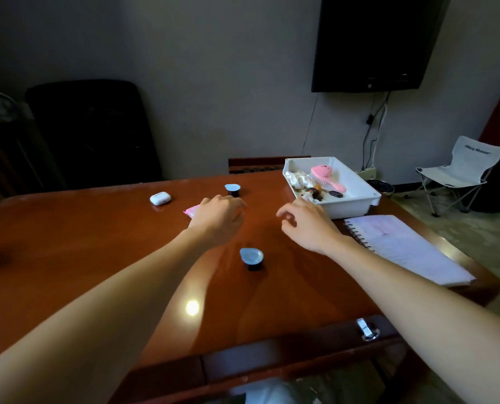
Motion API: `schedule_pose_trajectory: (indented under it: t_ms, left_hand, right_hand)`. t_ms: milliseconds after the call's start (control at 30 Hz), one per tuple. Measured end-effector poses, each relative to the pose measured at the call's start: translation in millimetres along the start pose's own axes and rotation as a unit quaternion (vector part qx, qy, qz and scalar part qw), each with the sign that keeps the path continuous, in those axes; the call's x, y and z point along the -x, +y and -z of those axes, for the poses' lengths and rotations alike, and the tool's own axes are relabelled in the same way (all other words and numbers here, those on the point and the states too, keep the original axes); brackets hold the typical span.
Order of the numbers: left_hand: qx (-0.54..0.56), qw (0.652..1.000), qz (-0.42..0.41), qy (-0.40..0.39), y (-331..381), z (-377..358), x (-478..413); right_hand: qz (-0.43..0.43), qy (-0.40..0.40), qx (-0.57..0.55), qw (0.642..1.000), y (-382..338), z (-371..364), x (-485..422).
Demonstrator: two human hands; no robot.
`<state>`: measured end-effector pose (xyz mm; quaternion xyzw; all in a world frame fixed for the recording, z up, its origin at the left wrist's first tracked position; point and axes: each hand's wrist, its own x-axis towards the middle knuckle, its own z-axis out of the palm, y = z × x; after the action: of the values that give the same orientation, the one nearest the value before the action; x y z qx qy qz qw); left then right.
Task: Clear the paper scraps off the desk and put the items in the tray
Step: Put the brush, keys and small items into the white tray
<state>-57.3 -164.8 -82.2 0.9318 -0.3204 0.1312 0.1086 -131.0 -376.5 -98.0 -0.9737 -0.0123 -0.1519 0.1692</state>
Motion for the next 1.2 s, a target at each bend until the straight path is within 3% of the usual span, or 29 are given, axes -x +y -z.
schedule_pose_trajectory:
  t_ms: [300, 433, 500, 600, 967, 1200]
  left_hand:
    - [-0.003, 0.999, 0.046, 0.002, -34.1, -4.0, 67.4]
    - [0.011, 0.998, 0.057, -0.004, -40.4, -13.9, 86.8]
    - [0.017, 0.998, 0.065, -0.003, -43.3, -19.2, 93.7]
    - [0.026, 0.997, 0.076, -0.006, -48.1, -29.6, 101.3]
    - [0.053, 0.988, 0.144, -0.024, -55.6, -56.1, 63.1]
    - [0.070, 0.987, 0.133, -0.058, -50.7, -74.9, -5.2]
  right_hand:
    - [0.015, -0.013, -0.005, 1.000, -51.8, -25.1, 29.3]
    - [-0.027, -0.100, -0.093, 0.990, -59.6, -48.1, 40.7]
    - [-0.036, -0.139, -0.056, 0.988, -60.3, -61.0, 42.1]
    - [0.001, -0.105, 0.023, 0.994, -59.9, -75.3, 37.6]
    - [-0.039, -0.036, 0.040, 0.998, -39.4, -96.3, -22.2]
    - [-0.050, -0.030, 0.072, 0.996, -4.3, -95.7, -63.9]
